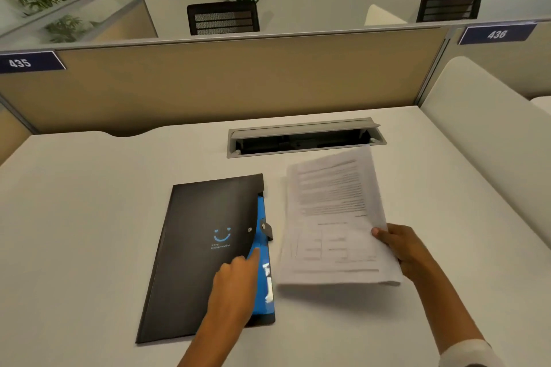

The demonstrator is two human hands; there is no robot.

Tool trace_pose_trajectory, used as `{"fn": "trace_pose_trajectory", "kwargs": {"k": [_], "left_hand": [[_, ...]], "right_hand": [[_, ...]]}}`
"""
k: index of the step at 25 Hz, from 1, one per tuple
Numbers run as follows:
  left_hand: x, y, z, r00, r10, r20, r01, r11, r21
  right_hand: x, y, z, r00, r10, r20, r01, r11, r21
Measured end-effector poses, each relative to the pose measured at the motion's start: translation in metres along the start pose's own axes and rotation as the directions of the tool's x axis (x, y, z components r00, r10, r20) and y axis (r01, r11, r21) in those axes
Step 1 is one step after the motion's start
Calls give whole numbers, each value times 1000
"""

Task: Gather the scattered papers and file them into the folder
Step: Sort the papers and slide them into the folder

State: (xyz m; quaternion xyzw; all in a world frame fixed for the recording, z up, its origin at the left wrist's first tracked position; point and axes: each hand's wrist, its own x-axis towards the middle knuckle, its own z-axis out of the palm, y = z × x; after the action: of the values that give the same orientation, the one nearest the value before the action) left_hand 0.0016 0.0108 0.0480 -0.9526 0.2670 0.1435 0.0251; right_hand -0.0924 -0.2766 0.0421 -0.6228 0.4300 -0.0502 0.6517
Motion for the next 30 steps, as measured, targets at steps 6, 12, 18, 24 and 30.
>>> {"fn": "trace_pose_trajectory", "kwargs": {"k": [6,12,18,24,30], "left_hand": [[-18,-18,-38,984,-109,-143,88,985,-146],[-38,-28,-64,934,-234,-270,115,913,-390],[-43,-31,-70,909,-257,-327,105,902,-419],[-36,-22,-64,917,-243,-317,55,863,-501],[-36,0,-61,955,-173,-242,42,884,-465]], "right_hand": [[-4,-35,10,934,-242,-264,318,899,302],[-4,-54,53,851,-397,-345,415,910,-22],[-19,-43,83,877,-437,-201,425,899,-103],[-40,-34,98,962,-259,88,268,956,-121],[-48,-27,120,967,-125,221,154,981,-120]]}}
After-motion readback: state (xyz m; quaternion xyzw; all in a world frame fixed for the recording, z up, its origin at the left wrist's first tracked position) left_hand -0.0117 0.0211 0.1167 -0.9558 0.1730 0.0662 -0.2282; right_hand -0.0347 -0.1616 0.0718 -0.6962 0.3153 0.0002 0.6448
